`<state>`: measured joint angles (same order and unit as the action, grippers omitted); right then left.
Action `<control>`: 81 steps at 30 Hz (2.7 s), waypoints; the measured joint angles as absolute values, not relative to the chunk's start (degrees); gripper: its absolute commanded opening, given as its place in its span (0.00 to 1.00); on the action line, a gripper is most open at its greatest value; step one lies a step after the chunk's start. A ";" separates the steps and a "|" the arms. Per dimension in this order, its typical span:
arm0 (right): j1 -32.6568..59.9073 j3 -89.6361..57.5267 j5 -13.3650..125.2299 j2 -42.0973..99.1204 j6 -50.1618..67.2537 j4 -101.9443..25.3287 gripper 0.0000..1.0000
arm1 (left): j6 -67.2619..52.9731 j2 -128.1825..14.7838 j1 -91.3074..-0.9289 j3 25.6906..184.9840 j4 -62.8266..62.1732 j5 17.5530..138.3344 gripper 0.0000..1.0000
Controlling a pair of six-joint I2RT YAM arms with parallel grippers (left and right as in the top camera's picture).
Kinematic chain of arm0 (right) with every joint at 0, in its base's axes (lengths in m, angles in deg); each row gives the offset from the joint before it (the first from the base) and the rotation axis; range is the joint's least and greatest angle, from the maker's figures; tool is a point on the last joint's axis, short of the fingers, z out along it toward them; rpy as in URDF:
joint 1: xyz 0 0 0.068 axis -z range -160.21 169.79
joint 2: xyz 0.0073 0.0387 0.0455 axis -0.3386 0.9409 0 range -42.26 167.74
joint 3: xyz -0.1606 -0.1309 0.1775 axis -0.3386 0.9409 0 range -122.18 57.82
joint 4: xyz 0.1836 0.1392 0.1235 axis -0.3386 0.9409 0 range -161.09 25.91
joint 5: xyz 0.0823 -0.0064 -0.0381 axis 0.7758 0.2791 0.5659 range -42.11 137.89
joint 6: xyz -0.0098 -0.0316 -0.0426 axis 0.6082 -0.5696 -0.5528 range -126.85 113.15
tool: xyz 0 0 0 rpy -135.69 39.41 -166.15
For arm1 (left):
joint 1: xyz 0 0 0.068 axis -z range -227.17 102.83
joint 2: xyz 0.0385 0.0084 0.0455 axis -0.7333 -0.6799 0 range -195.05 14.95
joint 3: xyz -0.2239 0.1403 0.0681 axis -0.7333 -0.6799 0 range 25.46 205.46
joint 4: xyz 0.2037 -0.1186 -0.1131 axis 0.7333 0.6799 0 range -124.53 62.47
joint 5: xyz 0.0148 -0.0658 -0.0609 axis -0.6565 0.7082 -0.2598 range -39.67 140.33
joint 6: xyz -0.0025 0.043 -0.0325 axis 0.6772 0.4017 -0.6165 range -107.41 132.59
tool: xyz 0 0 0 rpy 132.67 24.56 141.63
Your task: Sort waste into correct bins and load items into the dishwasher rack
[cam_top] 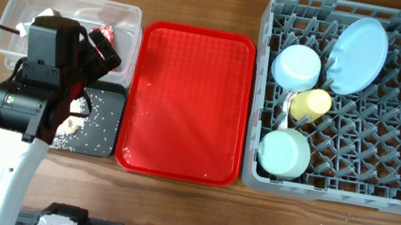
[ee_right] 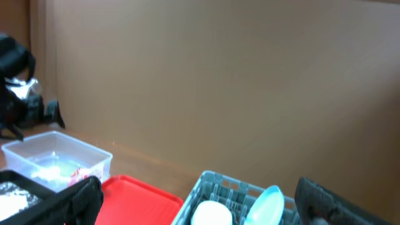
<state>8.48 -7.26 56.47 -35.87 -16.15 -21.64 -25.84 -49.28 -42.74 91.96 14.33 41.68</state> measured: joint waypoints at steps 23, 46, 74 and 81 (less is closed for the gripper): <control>8.48 53.46 64.45 -41.16 -17.25 -87.19 1.00 | -25.84 -49.28 -42.74 91.96 14.31 41.68 1.00; 8.48 57.46 64.84 -41.38 -22.18 -72.33 1.00 | -25.84 -49.28 -42.74 91.96 14.31 41.68 1.00; 8.48 57.46 64.84 -41.38 -22.64 -72.35 1.00 | -25.84 -49.28 -42.74 91.96 14.33 41.68 1.00; 8.48 57.46 64.84 -41.38 -22.62 -72.35 1.00 | -25.84 -41.06 -42.74 91.02 14.33 41.68 1.00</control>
<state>8.48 57.46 64.84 -41.38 -22.62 -72.35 -25.84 -41.06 -42.74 91.02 14.33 41.68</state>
